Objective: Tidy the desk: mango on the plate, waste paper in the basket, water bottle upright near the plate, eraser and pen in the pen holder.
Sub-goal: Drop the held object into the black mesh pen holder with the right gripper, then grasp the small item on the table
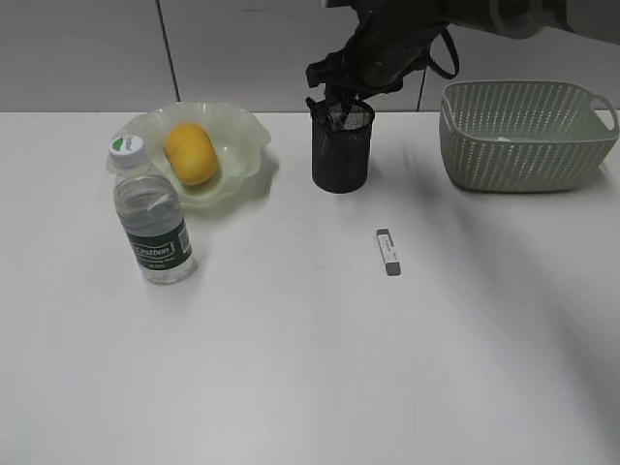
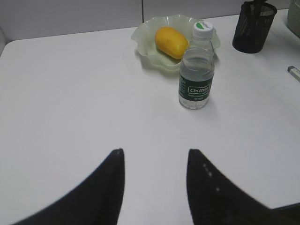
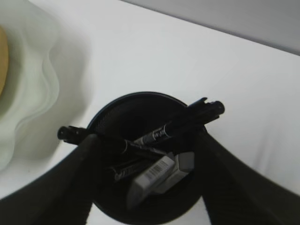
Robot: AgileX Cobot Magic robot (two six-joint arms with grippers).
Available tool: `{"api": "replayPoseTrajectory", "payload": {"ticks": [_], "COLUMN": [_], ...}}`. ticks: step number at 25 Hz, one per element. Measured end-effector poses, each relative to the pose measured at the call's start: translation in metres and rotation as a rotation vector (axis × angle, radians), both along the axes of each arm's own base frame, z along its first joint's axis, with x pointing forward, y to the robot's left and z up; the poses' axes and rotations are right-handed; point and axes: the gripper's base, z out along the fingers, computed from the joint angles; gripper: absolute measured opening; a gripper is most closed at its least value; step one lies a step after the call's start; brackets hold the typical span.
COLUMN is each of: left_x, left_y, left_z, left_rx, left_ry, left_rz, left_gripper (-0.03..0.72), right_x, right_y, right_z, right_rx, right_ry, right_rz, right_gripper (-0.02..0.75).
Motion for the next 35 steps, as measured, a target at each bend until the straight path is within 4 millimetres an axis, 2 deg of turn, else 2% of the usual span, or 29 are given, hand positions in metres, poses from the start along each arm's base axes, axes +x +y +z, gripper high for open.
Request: {"api": "replayPoseTrajectory", "payload": {"ticks": [2, 4, 7, 10, 12, 20, 24, 29, 31, 35], "left_x": [0.000, 0.000, 0.000, 0.000, 0.000, 0.000, 0.000, 0.000, 0.000, 0.006], "left_y": [0.000, 0.000, 0.000, 0.000, 0.000, 0.000, 0.000, 0.000, 0.000, -0.003], "left_z": [0.000, 0.000, 0.000, 0.000, 0.000, 0.000, 0.000, 0.000, 0.000, 0.000], "left_rx": [0.000, 0.000, 0.000, 0.000, 0.000, 0.000, 0.000, -0.001, -0.001, 0.000], "left_ry": [0.000, 0.000, 0.000, 0.000, 0.000, 0.000, 0.000, 0.000, 0.000, 0.038], "left_rz": [0.000, 0.000, 0.000, 0.000, 0.000, 0.000, 0.000, -0.001, -0.001, -0.007], "left_gripper": [0.322, 0.315, 0.310, 0.309, 0.309, 0.309, 0.309, 0.309, 0.309, 0.312], "right_x": [-0.003, -0.009, -0.023, -0.054, -0.088, -0.262, -0.330, -0.405, -0.427, -0.459], "right_y": [-0.002, -0.006, -0.018, -0.038, -0.055, -0.140, -0.172, -0.207, -0.217, -0.231], "right_z": [0.004, 0.014, 0.041, 0.069, 0.068, 0.069, 0.081, 0.081, 0.082, 0.084], "right_rx": [-0.026, -0.064, -0.138, -0.178, -0.193, -0.231, -0.212, -0.117, -0.076, 0.025], "right_ry": [0.025, 0.049, 0.037, 0.012, 0.032, 0.146, 0.157, 0.045, -0.038, -0.229], "right_rz": [0.007, 0.013, 0.015, 0.007, -0.003, -0.033, -0.062, -0.079, -0.081, -0.063], "right_gripper": [0.543, 0.576, 0.561, 0.526, 0.518, 0.511, 0.510, 0.510, 0.510, 0.510]}}
